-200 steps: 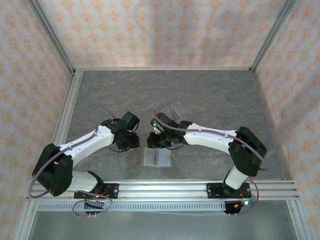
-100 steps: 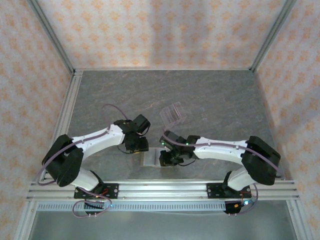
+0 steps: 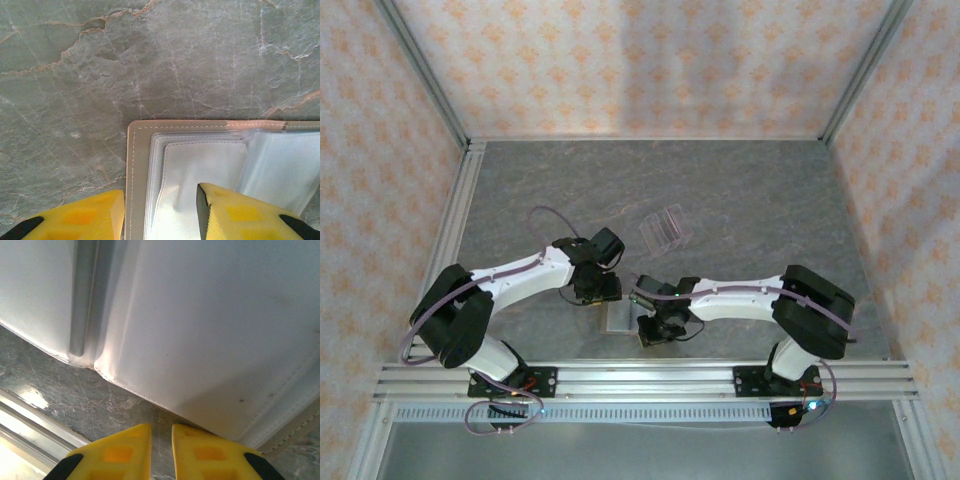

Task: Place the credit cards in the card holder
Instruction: Rotate the card holder at the bottom-center of the table.

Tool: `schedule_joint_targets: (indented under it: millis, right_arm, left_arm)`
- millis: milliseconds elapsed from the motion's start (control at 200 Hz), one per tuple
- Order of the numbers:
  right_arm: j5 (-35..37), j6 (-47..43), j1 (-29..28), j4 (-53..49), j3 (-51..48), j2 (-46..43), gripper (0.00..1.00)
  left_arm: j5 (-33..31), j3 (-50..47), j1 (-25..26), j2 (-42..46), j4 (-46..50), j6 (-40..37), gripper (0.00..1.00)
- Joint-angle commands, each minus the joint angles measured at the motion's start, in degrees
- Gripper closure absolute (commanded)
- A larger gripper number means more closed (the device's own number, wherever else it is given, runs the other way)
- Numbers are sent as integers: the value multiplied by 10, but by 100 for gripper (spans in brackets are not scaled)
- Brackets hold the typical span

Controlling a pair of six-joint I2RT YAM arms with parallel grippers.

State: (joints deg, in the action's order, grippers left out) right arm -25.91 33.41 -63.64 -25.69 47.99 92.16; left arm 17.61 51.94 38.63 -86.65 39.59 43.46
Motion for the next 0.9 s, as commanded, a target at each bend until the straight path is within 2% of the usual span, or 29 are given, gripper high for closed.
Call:
schedule_joint_targets:
  millis: [0, 240, 525, 691, 896]
  right_arm:
    - [36, 2, 17, -3, -1, 15, 81]
    - [42, -14, 70, -11, 23, 14, 81]
    - [33, -23, 79, -25, 76, 9, 81]
    - [47, -40, 87, -72, 107, -36, 78]
    - [84, -56, 179, -129, 134, -96, 68]
  left_arm:
    - [-11, 0, 5, 10, 0, 4, 56]
    - [-13, -2, 6, 16, 3, 7, 56]
    - [-22, -5, 6, 30, 11, 9, 55]
    - [-24, -10, 6, 47, 18, 12, 54]
    - [-26, -29, 6, 93, 34, 27, 52]
